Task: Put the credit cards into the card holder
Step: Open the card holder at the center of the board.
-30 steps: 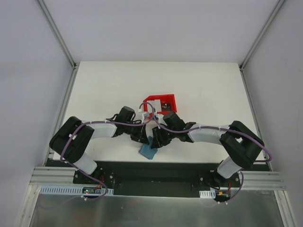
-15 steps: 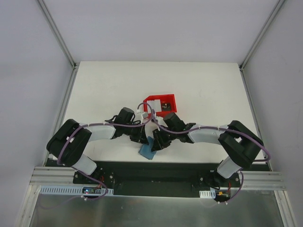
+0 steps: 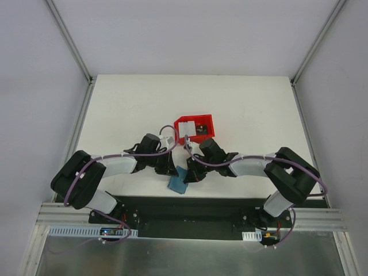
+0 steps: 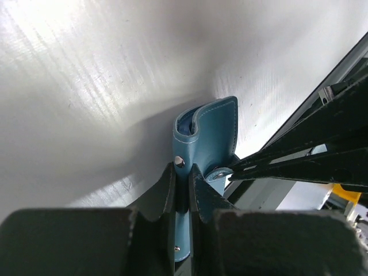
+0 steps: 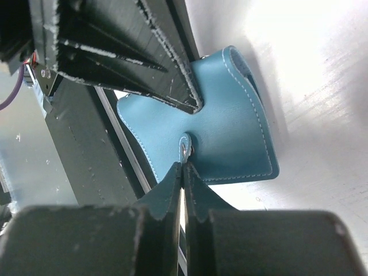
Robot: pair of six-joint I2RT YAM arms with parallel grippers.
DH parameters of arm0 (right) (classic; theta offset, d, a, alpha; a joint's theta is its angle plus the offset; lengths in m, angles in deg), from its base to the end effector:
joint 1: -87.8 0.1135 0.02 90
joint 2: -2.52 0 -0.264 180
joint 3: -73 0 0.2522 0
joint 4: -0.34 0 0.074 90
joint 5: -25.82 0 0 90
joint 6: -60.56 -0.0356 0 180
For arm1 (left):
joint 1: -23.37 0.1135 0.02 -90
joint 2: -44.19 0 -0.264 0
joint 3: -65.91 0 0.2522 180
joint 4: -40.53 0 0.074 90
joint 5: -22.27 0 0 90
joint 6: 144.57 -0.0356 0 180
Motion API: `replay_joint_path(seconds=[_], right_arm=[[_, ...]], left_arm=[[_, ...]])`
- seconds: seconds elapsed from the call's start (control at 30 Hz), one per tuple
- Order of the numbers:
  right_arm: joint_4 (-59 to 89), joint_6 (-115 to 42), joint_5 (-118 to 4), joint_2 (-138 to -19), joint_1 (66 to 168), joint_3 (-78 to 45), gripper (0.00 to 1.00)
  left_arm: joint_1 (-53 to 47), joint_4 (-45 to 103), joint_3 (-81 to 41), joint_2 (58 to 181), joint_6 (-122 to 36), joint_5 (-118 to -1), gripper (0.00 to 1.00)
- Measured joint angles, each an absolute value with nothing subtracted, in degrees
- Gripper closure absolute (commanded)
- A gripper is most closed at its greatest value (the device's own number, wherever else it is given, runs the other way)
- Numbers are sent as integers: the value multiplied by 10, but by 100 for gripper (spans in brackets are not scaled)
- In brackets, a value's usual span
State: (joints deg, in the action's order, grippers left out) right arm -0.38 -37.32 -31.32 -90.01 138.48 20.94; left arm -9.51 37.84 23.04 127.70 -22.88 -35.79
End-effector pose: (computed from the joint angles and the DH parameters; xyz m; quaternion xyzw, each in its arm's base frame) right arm 0.1773 0.2470 0.1471 -0.4287 0.7647 0.4225 0.2300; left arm 0.2059 -0.1555 0.1400 0.1181 0.8816 -0.4170 0.1870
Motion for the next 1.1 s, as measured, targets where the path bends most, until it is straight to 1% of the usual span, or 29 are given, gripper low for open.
replay_joint_path(seconds=[0.33,0.7,0.77,0.87,0.9,1.0,1.1], right_arm=[[-33,-330,-305,-888,1385,222,93],[12,-274,-308,-888,1397,202,93],[22,-272,-320,-888,1401,197,92],[39,-272,-334,-889,1406,186,87],[47,-272,-338,-892,1407,179,82],[63,-274,-337,-911,1408,155,80],[73,-276,-332,-934,1408,134,80]], left_arm=[[-92,366,234,1261,-189,-388,100],[-92,363,239,1261,-178,-386,100],[-92,366,240,1259,-179,-384,100],[-91,375,244,1253,-184,-380,100],[-91,378,244,1253,-187,-379,100],[-84,387,247,1253,-201,-368,100],[-79,392,250,1253,-212,-362,100]])
